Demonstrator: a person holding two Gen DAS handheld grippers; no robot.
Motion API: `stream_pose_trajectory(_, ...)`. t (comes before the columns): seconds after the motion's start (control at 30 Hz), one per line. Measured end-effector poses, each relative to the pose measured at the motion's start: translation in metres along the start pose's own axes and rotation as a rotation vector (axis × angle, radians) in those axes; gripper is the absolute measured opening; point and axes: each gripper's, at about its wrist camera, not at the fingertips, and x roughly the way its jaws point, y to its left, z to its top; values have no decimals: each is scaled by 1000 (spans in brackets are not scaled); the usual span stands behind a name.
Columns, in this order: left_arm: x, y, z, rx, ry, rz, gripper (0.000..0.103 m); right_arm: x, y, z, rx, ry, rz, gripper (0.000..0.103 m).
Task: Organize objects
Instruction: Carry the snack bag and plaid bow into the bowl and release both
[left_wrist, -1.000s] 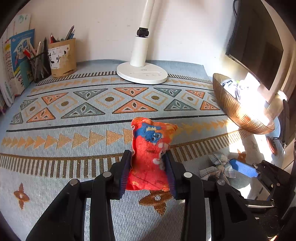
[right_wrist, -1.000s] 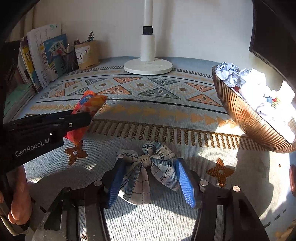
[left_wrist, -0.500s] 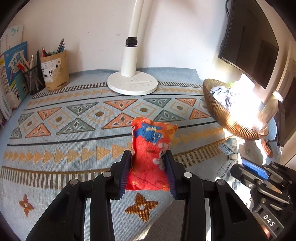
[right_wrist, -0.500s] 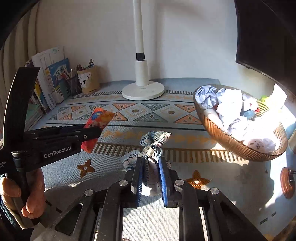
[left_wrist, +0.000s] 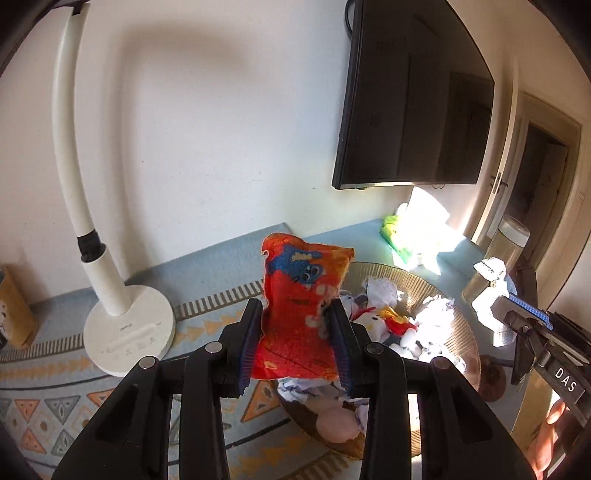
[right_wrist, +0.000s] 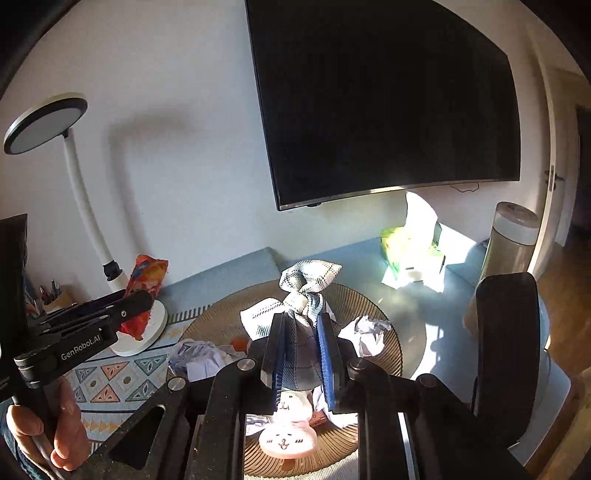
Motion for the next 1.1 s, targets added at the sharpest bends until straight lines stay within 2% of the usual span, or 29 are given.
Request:
stream_pose_trajectory(0.23, 54, -18, 5, 18, 55, -48, 35, 36, -10, 0, 31, 51, -14, 19)
stream_pose_trajectory(0.27, 59, -19, 4, 16, 67, -57, 39, 40, -10, -2, 28, 65, -15, 28)
stream_pose_trajectory(0.3, 65, -20, 3, 10, 82, -70, 52, 45, -11, -4, 21, 91, -20, 34)
stream_pose_trajectory(0.33, 68, -20, 2, 2, 95, -71, 72, 50, -12, -7, 15, 114, -28, 40)
stream_pose_trajectory(0.37, 69, -19, 1, -5, 101, -66, 81, 53, -13, -9, 14, 126, -40, 41)
stream_pose_trajectory(0.4, 67, -18, -1, -9, 98, -67, 86, 53, -14, -12, 13, 133, -43, 41)
stream_pose_trajectory(0.47, 57, -15, -4, -8, 100, -83, 86, 45, -17, -16, 27, 127, -19, 41)
stream_pose_trajectory(0.6, 18, -3, -11, -12, 64, -68, 86, 25, -11, -21, 34, 109, 11, 41)
stream_pose_trajectory(0.73, -39, 19, -28, -13, 12, -23, 86, 0, 14, -25, 0, 86, 55, 41)
stream_pose_trajectory(0.8, -72, 32, -39, -14, -31, 42, 86, -11, 37, -26, -41, 75, 78, 41)
stream_pose_trajectory(0.93, -139, 62, -57, -28, -99, 174, 86, -35, 87, -30, -99, 54, 191, 41)
stream_pose_trajectory(1.1, -209, 104, -79, -108, -156, 333, 86, -54, 153, -43, -182, 40, 294, 41)
